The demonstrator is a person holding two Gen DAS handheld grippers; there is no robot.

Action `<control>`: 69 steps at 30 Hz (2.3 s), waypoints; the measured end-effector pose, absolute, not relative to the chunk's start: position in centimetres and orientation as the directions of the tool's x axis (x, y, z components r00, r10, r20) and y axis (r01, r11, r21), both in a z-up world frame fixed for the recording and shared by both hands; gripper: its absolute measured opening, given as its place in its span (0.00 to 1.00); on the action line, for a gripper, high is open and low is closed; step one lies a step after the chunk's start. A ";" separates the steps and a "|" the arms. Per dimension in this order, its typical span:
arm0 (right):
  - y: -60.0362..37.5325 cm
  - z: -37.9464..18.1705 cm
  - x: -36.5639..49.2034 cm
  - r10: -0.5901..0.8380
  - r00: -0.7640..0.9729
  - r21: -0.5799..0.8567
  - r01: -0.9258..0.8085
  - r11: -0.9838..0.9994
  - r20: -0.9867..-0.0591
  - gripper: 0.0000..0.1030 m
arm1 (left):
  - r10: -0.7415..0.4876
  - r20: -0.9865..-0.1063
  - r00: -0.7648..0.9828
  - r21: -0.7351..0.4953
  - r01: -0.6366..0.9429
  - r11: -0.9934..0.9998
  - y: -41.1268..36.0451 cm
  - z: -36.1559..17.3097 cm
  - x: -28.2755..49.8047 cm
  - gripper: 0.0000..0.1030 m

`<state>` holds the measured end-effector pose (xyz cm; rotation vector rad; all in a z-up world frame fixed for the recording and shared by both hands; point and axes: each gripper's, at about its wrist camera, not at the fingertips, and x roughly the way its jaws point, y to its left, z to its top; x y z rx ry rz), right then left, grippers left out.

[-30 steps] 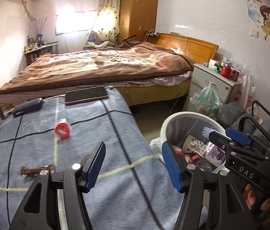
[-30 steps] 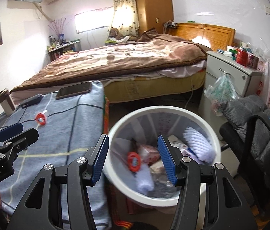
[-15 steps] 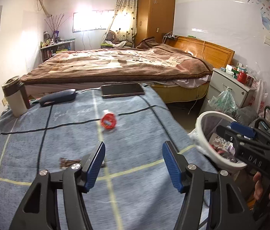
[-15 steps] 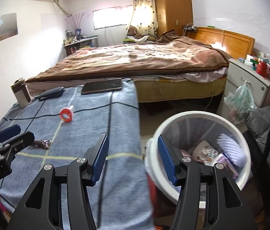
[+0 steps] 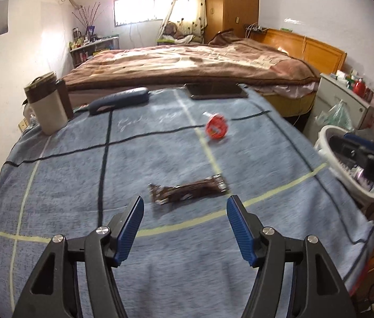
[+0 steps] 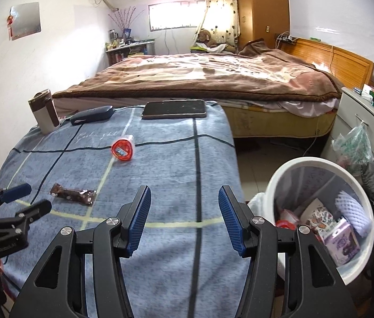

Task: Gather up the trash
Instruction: 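Move both tools back over the remaining trash on the bed, then grasp the brown chocolate-bar wrapper with the left gripper, then grasp the red-labelled plastic cup with the right gripper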

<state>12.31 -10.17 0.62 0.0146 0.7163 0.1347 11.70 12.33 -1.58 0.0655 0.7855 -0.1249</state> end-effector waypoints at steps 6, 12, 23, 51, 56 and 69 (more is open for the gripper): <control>-8.8 0.2 13.0 0.136 0.733 0.056 -0.132 0.990 -0.667 0.54 | -0.058 -0.740 0.670 0.085 0.179 0.980 12.4 -3.1 13.1 0.65; -8.4 -0.1 13.9 0.128 0.725 0.053 -0.126 0.991 -0.677 0.54 | -0.019 -0.743 0.669 0.175 0.221 0.960 11.3 -4.0 14.6 0.66; -7.8 -0.2 15.4 0.127 0.713 0.051 -0.127 0.991 -0.689 0.54 | -0.092 -0.785 0.613 0.172 0.359 0.917 9.6 -5.1 16.9 0.67; -3.8 -1.4 20.0 0.188 0.662 0.067 -0.205 0.977 -0.726 0.54 | -0.091 -0.761 0.642 -0.016 0.122 0.992 15.5 -5.4 18.3 0.19; -2.9 -1.5 20.9 0.229 0.656 0.101 -0.227 0.969 -0.719 0.54 | -0.091 -0.756 0.649 -0.061 0.068 0.996 17.2 -5.3 18.7 0.19; -0.1 -3.0 24.1 0.225 0.628 0.076 -0.256 0.964 -0.745 0.59 | -0.094 -0.763 0.639 -0.105 0.022 0.994 18.5 -5.7 18.9 0.19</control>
